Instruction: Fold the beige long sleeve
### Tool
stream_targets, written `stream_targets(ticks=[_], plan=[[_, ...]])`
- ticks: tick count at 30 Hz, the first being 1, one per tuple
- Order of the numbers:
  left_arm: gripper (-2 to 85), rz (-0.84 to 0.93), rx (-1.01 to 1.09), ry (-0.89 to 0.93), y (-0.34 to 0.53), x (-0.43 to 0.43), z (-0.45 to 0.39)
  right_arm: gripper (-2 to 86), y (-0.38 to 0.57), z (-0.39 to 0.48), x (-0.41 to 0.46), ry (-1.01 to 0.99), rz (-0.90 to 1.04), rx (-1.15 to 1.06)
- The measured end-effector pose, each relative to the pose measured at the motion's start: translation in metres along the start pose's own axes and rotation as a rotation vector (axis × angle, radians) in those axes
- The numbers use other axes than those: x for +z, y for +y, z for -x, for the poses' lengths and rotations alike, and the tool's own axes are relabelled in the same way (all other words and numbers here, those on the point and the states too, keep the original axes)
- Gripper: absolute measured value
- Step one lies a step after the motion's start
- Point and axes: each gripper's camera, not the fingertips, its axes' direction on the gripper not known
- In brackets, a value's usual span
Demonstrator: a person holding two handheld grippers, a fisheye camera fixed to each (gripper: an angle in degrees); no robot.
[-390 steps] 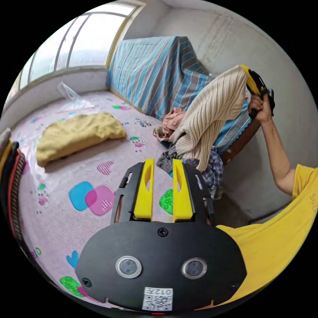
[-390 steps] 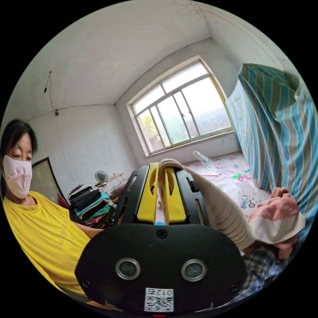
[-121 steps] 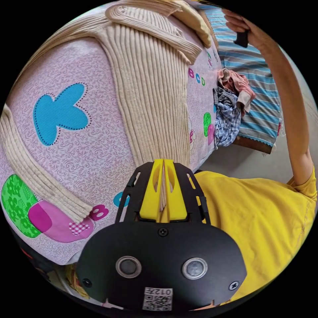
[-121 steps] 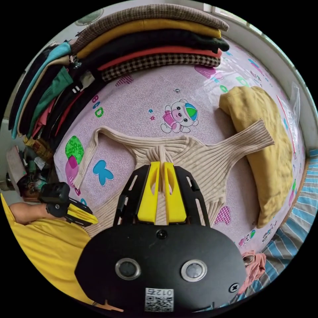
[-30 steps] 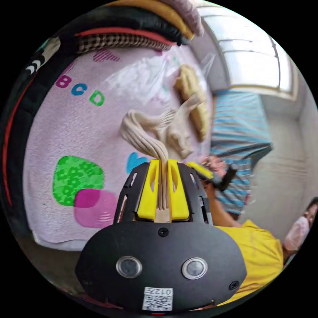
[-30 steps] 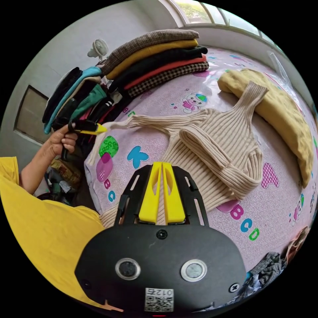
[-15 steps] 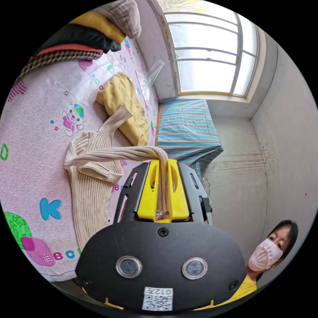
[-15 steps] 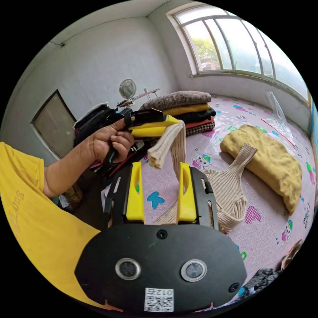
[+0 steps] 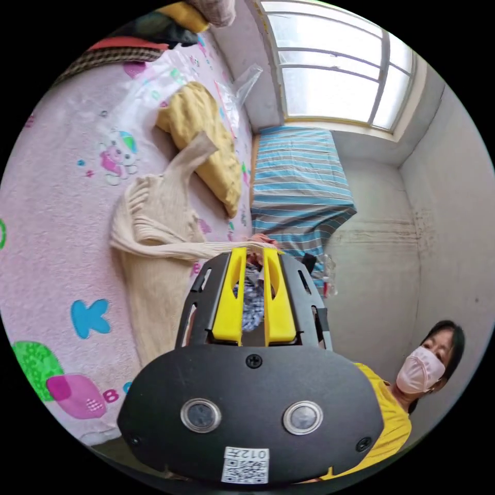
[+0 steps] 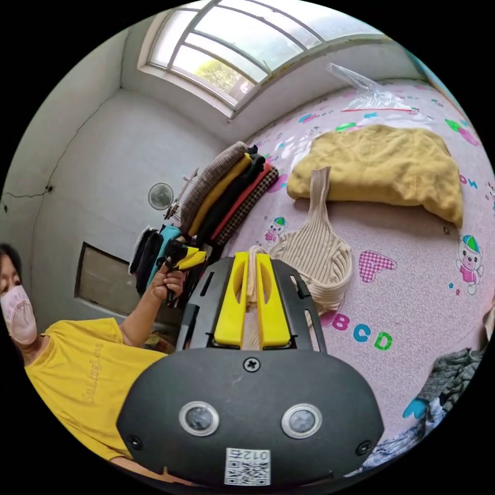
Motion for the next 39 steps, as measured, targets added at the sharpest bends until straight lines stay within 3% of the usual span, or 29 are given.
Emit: stream_targets(ticks=[7,14,18,22,28,31,39], plan=[[2.7,0.123,-0.054,-0.338,0.008,0.011,0.063,2.1,0.002,-0.074,0.004,-0.104,0.333,0.067],[1.6,0.225,0.06,-0.574,-0.044,0.078,0.066,2.2,0.027,-0.068,0.03,-0.411,0.374,0.026],[0.8,0.212,0.008,-0.539,-0.062,0.087,0.086,2.1,0.007,-0.044,0.052,-0.524,0.319,-0.035],[0.5,0.089,-0.069,-0.359,-0.063,0.064,0.118,2.0,-0.055,-0.011,0.074,-0.643,0.243,-0.13],[0.4,-0.009,-0.071,-0.277,-0.065,0.053,0.141,2.2,-0.147,0.029,0.065,-0.582,0.21,-0.297],[0.4,0.022,-0.07,-0.274,-0.068,0.075,0.154,2.2,-0.161,0.032,0.057,-0.442,0.253,-0.352],[0.3,0.159,-0.09,-0.384,-0.055,0.138,0.2,2.2,-0.11,-0.102,0.05,-0.068,0.403,-0.013]])
